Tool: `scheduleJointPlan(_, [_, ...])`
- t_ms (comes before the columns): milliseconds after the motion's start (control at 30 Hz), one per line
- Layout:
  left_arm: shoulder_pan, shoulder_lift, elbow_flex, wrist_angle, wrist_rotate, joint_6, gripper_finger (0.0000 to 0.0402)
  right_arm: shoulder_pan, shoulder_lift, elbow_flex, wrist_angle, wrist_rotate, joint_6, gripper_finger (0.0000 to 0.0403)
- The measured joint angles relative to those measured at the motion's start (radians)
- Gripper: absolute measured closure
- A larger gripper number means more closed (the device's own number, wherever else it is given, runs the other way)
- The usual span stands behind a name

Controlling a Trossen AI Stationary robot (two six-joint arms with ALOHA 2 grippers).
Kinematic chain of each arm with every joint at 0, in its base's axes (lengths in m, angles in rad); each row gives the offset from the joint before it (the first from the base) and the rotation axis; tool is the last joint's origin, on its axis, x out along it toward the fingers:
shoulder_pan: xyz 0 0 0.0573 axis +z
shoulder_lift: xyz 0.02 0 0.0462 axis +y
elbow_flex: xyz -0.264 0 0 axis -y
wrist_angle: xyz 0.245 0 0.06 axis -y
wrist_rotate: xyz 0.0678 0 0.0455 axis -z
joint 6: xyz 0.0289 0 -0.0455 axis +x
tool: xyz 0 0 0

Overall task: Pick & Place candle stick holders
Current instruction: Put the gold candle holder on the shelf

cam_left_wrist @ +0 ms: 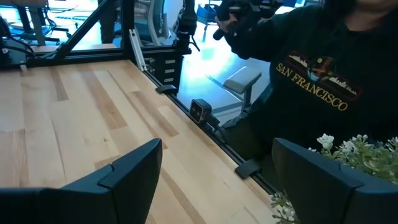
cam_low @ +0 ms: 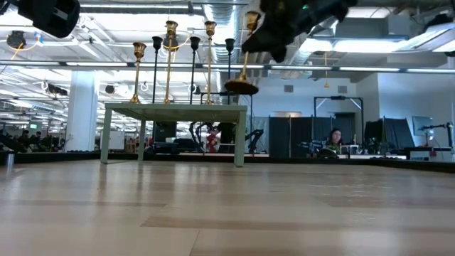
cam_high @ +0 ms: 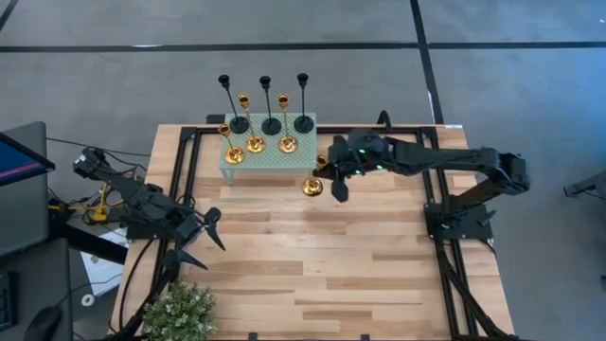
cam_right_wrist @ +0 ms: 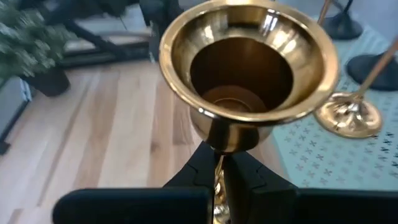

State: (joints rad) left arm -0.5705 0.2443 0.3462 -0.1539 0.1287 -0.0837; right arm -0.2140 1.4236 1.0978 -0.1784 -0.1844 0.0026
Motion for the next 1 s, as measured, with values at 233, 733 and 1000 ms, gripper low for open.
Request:
scheduleJointPlan(233, [0.000, 0.000, 0.000, -0.003, 0.000, -0.002, 0.0097, -0.061, 0.149, 0.197, -0.085, -0.028, -0.069, 0.0402])
scheduleJointPlan(733, [0.000, 0.001, 0.000, -0.011, 0.000, 0.000, 0.0097, -0.174, 0.282, 0.321, -0.159, -0.029, -0.123, 0.0402])
scheduleJointPlan(1000, [0.000, 0.001, 0.000, -0.012, 0.000, 0.000, 0.0097, -0.184, 0.271, 0.319, -0.132, -0.012, -0.142, 0.0402])
